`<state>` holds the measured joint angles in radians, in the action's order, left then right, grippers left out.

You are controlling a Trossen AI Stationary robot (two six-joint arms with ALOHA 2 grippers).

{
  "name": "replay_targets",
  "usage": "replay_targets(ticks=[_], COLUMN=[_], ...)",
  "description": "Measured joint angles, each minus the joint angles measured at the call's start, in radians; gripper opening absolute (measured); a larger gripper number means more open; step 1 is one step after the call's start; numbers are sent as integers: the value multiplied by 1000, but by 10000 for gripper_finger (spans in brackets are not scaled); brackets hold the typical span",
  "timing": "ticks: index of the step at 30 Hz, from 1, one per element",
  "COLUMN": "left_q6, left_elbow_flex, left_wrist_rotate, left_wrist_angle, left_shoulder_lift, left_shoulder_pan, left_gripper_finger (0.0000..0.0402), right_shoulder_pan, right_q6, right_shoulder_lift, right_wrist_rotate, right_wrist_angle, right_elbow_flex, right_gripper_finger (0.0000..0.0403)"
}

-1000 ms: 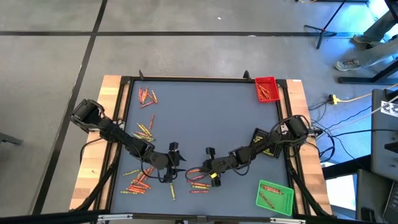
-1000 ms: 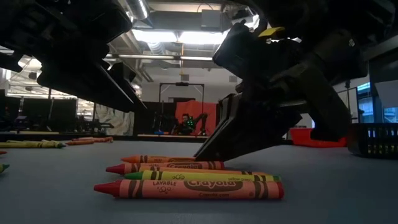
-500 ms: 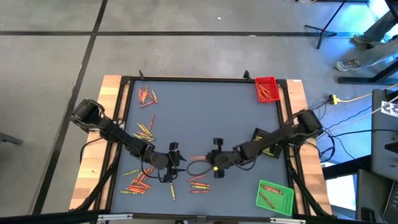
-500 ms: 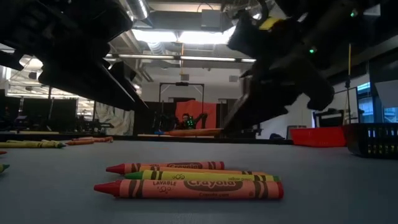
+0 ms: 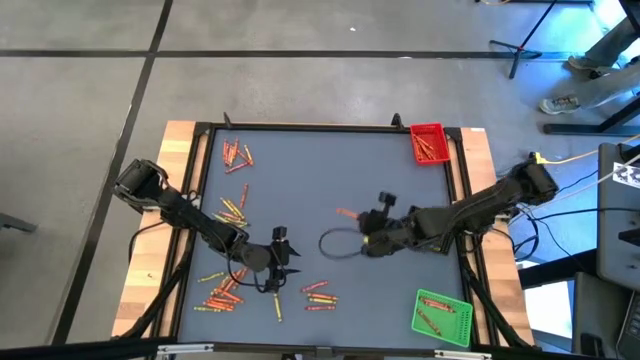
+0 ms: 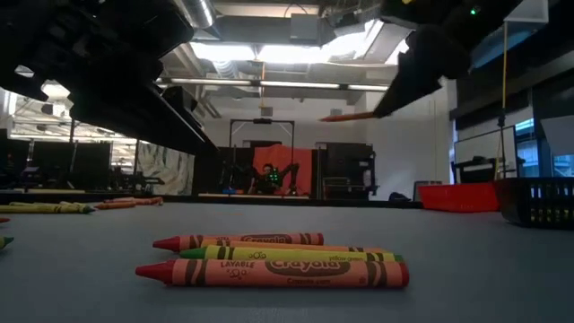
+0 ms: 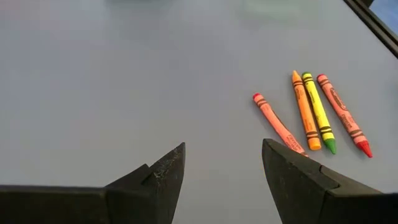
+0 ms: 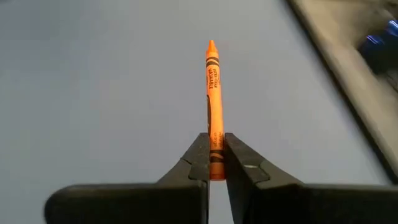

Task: Sort crayons
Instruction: Put the orange crayon into the red basket

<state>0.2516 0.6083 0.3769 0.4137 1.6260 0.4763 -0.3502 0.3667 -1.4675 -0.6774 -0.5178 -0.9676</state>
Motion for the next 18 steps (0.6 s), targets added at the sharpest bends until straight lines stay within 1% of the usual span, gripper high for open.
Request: replay_targets(ticks=[5,11,15,18], left_q6=[0,0,0,0], left_elbow_flex=[0,0,0,0], left_wrist_rotate=[5,5,7,8], left_wrist_angle=[-1,-1,-1,-1], left_shoulder_lift=[0,0,0,0], left_shoulder_pan=[0,0,0,0], left_gripper_finger=[197,197,197,197], right_shoulder_pan=[90,262,411,529], right_q6=[125,236,254,253], right_shoulder_lift=[110,193,205,205], right_wrist_rotate=[-83,-161,-166,-161], right_wrist_angle=[-200,-398,-457,-471], right_elbow_flex=[-1,-1,-1,4], right_gripper_finger=[23,24,24,24])
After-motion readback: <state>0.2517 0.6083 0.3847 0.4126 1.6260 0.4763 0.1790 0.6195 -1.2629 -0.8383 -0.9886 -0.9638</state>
